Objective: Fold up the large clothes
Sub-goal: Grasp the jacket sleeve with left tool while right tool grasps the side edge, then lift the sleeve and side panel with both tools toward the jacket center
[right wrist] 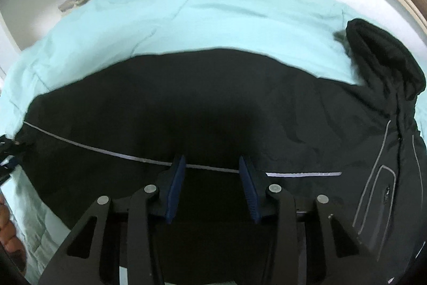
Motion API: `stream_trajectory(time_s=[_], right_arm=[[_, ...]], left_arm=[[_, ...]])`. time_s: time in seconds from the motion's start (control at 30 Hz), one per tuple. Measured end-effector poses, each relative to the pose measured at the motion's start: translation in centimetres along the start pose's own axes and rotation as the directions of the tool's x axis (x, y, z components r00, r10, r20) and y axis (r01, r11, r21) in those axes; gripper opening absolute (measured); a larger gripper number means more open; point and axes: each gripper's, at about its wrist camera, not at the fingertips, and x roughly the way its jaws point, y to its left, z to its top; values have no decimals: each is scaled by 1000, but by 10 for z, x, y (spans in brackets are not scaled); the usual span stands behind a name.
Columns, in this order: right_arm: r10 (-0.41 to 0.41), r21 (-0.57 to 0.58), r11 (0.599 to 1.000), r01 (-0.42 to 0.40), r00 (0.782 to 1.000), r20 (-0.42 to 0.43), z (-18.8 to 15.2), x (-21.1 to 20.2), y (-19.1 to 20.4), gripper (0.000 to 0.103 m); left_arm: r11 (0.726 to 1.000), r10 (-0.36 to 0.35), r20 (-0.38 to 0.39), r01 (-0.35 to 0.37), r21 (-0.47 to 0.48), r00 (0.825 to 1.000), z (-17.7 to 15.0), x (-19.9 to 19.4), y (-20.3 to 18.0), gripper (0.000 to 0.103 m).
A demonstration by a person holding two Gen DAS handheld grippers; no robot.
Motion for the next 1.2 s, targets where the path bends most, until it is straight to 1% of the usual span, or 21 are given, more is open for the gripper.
stream_trajectory(time_s=[0.03, 0.07, 0.23, 0.4, 0.43, 0.47, 0.5, 0.53, 0.57, 0.63, 0.7, 0.73, 0.8, 0.83, 0.87, 0.9, 0.93, 0.97, 1.07, 1.13, 1.2], right_arm=[[-4, -9, 1000, 4, 1000, -11, -1, 4, 1, 45], [-5, -17, 1000, 5, 1000, -25, -1, 9, 2, 45], [9, -22, 1000, -11, 999, -49, 1, 14, 2, 45], [10, -56, 998, -12, 999, -39, -2, 13, 7, 45], [16, -55, 998, -18, 999, -39, -2, 13, 6, 45], [20, -53, 998, -22, 999, -40, -1, 13, 7, 45], [25, -50, 998, -27, 999, -42, -1, 13, 7, 45], [25, -49, 998, -27, 999, -43, -1, 13, 8, 45], [24, -50, 998, -26, 999, -44, -1, 13, 11, 46], [26, -57, 998, -29, 999, -45, -1, 13, 14, 47], [29, -64, 997, -32, 999, -46, 0, 13, 16, 47], [31, -64, 997, -34, 998, -46, 1, 14, 16, 47], [34, -63, 997, -37, 998, -45, -1, 11, 19, 47], [33, -64, 997, -36, 998, -45, -1, 12, 19, 47], [33, -65, 997, -36, 998, -45, 0, 13, 17, 47], [33, -68, 997, -36, 998, -44, 0, 13, 17, 47], [34, -69, 997, -37, 998, -44, -1, 13, 18, 47], [35, -69, 997, -38, 998, -45, -1, 13, 17, 47], [33, -69, 997, -37, 998, -47, -1, 14, 17, 48], [30, -68, 997, -33, 998, -48, -1, 14, 17, 48], [35, -63, 997, -38, 998, -52, 0, 14, 16, 49]], left_arm=[[1000, -6, 1, 6, -1, 1000, 2, 0, -2, 33], [1000, -16, 2, 16, -5, 1000, 3, -3, -2, 32], [999, -31, -17, 31, -20, 999, 1, -8, 5, 32], [999, -35, 24, 35, -26, 999, -5, -29, 7, 32], [999, -28, 26, 29, -24, 999, -6, -31, 8, 35], [1000, -16, 21, 17, -23, 1000, -6, -29, 9, 41], [1000, 11, 17, -10, -24, 1000, -4, -24, 10, 43], [999, 19, 15, -18, -27, 1000, -3, -21, 12, 43], [1000, 9, 14, -8, -27, 1000, -1, -16, 13, 43], [1000, 18, 7, -18, -22, 1000, 1, -9, 13, 43], [1000, 28, -2, -28, -11, 1000, 5, 0, 10, 48], [999, 32, -17, -32, -8, 999, 6, 6, 8, 55], [999, 35, -29, -36, -16, 999, 8, 13, 9, 55], [999, 36, -12, -36, -7, 999, 8, 10, 7, 51], [999, 52, 3, -52, 17, 999, 7, 5, 3, 43], [997, 65, 19, -65, 48, 998, 4, -2, -2, 40], [994, 71, 36, -74, 77, 997, 1, -11, -7, 32], [992, 78, 47, -82, 96, 996, -2, -17, -10, 26], [985, 73, 100, -87, 146, 992, -13, -51, -22, 20], [984, 49, 117, -68, 166, 992, -16, -67, -31, 16], [980, 36, 135, -61, 190, 990, -20, -81, -41, 16]])
